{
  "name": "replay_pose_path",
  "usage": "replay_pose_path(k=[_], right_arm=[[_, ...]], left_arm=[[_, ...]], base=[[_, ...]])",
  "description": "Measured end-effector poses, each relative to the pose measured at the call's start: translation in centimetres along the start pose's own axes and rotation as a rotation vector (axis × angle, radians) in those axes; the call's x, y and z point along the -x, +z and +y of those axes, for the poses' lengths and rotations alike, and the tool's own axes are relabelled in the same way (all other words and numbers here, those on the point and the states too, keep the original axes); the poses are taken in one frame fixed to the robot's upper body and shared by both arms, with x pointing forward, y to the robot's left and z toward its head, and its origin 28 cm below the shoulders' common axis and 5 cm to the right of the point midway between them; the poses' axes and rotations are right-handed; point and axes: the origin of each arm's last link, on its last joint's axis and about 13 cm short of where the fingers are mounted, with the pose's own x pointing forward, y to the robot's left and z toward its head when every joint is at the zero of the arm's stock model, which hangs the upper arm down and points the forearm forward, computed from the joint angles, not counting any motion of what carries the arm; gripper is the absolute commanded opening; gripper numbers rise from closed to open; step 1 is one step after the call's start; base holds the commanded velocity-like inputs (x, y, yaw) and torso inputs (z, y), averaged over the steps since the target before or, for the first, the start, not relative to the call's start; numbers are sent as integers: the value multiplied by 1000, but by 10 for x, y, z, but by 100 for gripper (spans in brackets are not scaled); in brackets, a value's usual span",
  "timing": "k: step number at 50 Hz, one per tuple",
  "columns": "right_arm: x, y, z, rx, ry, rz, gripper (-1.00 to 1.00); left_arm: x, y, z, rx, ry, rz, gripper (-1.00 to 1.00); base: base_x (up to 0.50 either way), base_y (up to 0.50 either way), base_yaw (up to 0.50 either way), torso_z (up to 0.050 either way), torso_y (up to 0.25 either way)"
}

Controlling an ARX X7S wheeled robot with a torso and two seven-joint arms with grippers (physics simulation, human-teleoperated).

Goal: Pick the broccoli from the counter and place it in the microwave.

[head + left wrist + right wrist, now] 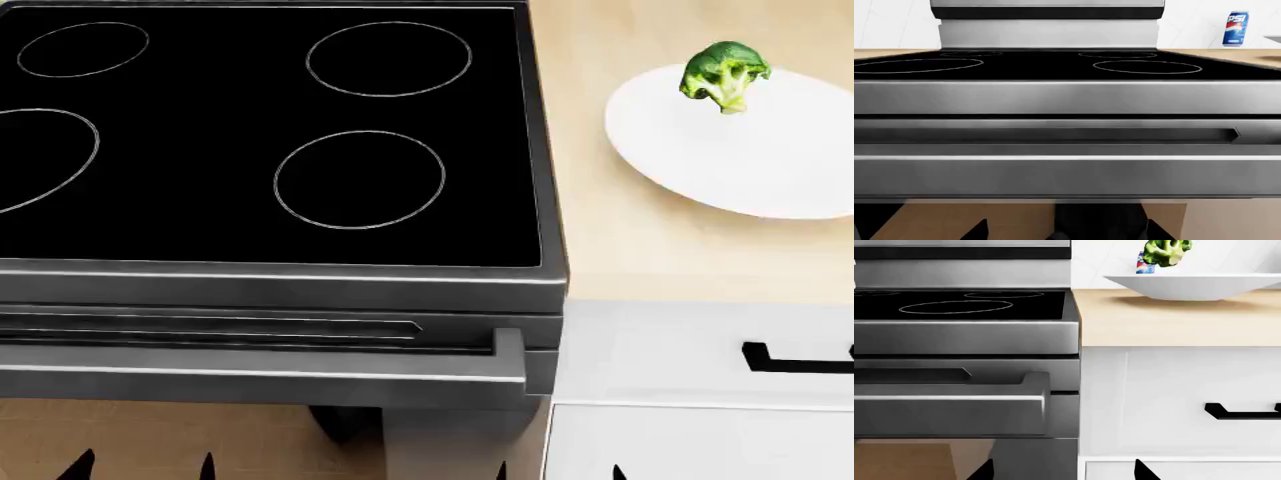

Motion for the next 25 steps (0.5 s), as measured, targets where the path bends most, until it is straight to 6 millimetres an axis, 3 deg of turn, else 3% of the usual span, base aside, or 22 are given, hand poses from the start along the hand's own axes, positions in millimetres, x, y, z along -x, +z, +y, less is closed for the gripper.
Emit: replay_pose_path(k=[23,25], right_arm=[[0,-1,-1,8,-6,8,100],[0,-1,-1,9,-6,9,100]], left_arm=[[-1,1,-1,12,2,-2,100],[-1,1,-1,16,3,0,100]], base=[[0,0,0,0,0],[0,0,0,50,12]])
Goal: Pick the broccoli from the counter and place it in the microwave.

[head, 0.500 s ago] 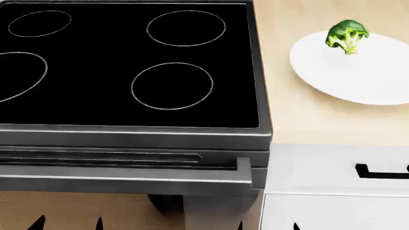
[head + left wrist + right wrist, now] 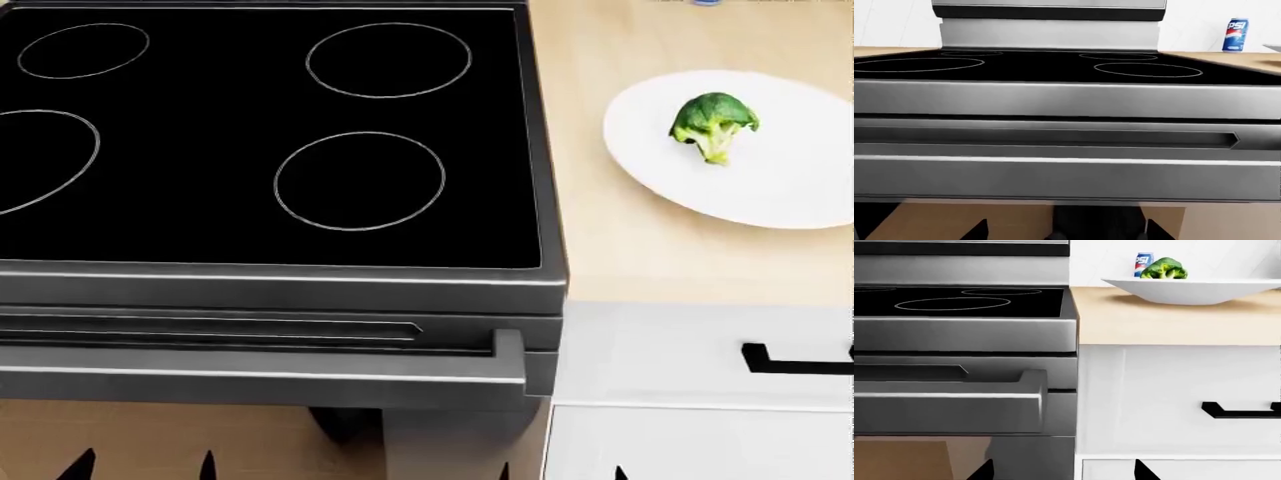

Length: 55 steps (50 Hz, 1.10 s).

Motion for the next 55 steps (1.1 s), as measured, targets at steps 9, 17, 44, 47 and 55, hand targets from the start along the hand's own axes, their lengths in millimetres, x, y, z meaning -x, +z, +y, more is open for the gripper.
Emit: replay_pose_path(k=[9,17,44,47,55], right_arm=[[0,0,0,3,0,4,100],[-1,0,0,8,3,10,100],[-6,2,0,-4,-3,-1,100],[-8,14,-3,-18,0,-21,100],[-11,92,-21,-57,15,-121,100]], left_arm=[[-1,0,0,11,2,6,100],[-2,0,-1,17,-1,13,100],[-6,2,1,23,0,16,100],[-7,12,4,42,3,7,100],[-10,84,20,93,-15,-82,100]], base=[[0,0,0,50,13],[0,0,0,50,12],[0,0,0,41,10],[0,0,0,0,0],[0,0,0,0,0]])
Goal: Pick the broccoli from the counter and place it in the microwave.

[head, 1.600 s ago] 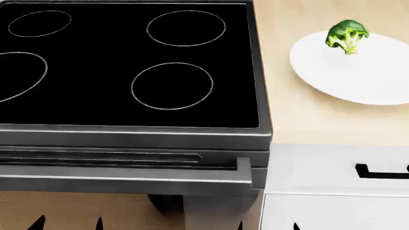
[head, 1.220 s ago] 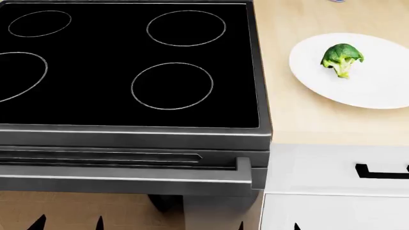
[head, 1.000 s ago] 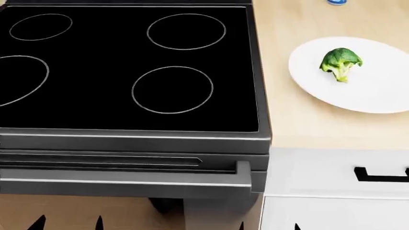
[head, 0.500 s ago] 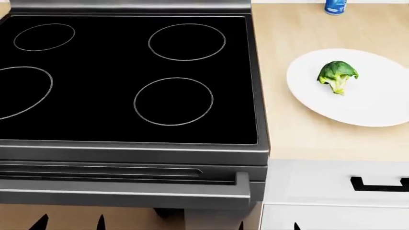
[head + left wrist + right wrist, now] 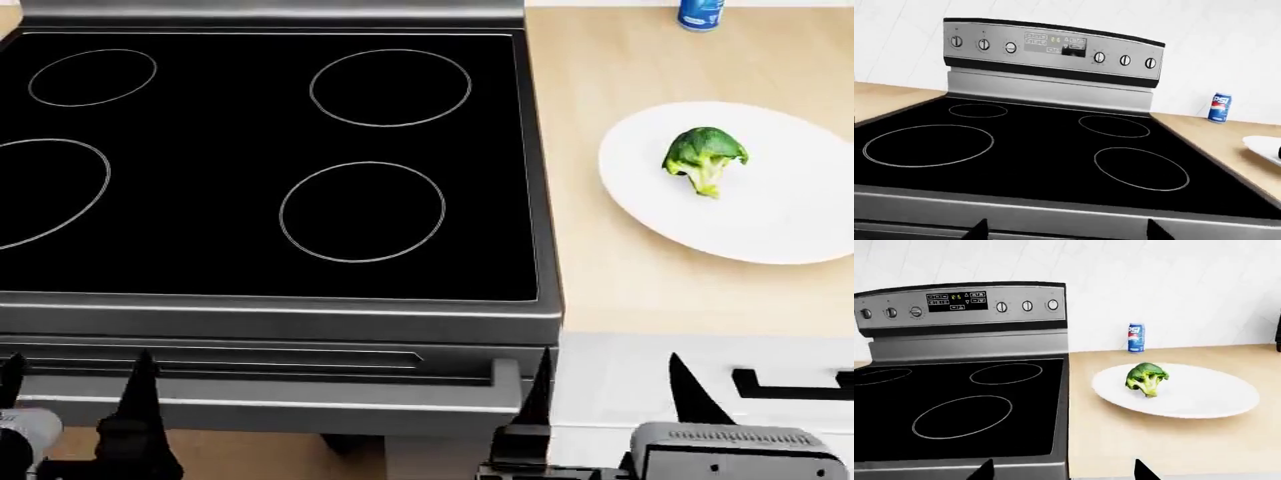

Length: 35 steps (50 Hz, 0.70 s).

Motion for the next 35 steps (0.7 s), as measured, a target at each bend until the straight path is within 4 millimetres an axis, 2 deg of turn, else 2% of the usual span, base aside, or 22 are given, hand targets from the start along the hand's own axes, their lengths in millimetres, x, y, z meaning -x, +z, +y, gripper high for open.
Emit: replay_pose_path(k=[7,13,20,32,35], right_arm=[[4,68,-4,-28,50,-79,100],[17,100,1,-18,105,-122,100],[29,116,5,20,147,-139,100],[41,126,8,63,183,-138,100],[42,127,8,73,183,-133,100]], left_arm=[[6,62,-1,27,-62,-62,100],[18,89,-3,5,-104,-84,100],[31,103,-5,-27,-136,-90,100],[42,110,-7,-66,-157,-90,100],[44,110,-8,-67,-163,-90,100]], base=[[0,0,0,0,0],[0,-362,0,0,0],[0,-500,0,0,0],[0,-493,0,0,0],[0,0,0,0,0]])
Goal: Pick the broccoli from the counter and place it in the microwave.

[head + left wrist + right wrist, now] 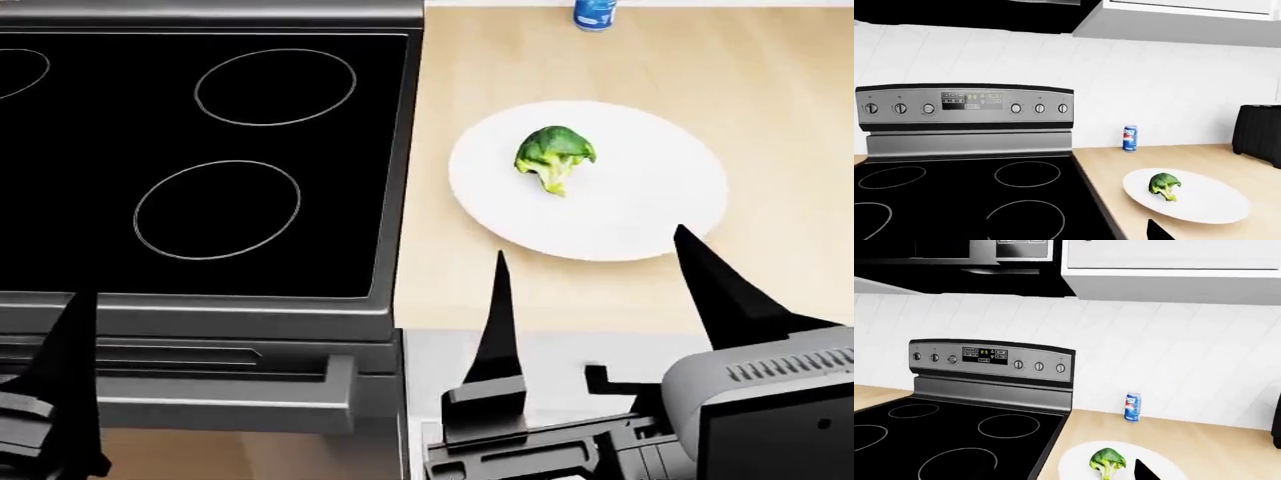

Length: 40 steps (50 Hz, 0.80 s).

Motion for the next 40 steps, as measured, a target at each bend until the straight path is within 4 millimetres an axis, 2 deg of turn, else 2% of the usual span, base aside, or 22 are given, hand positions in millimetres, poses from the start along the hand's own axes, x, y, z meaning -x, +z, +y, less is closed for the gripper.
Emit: replay_pose_path(k=[7,19,40], right_arm=[[-4,8,-2,9,-16,12,100],[-12,26,-8,50,-53,4,100],[-15,34,-10,55,-67,39,100]], left_arm=[[0,7,3,-6,23,-26,100],[-2,17,6,-14,52,-66,100],[3,18,8,-6,72,-69,100]], base=[[40,0,0,0,0],[494,0,0,0,0],[485,0,0,0,1]])
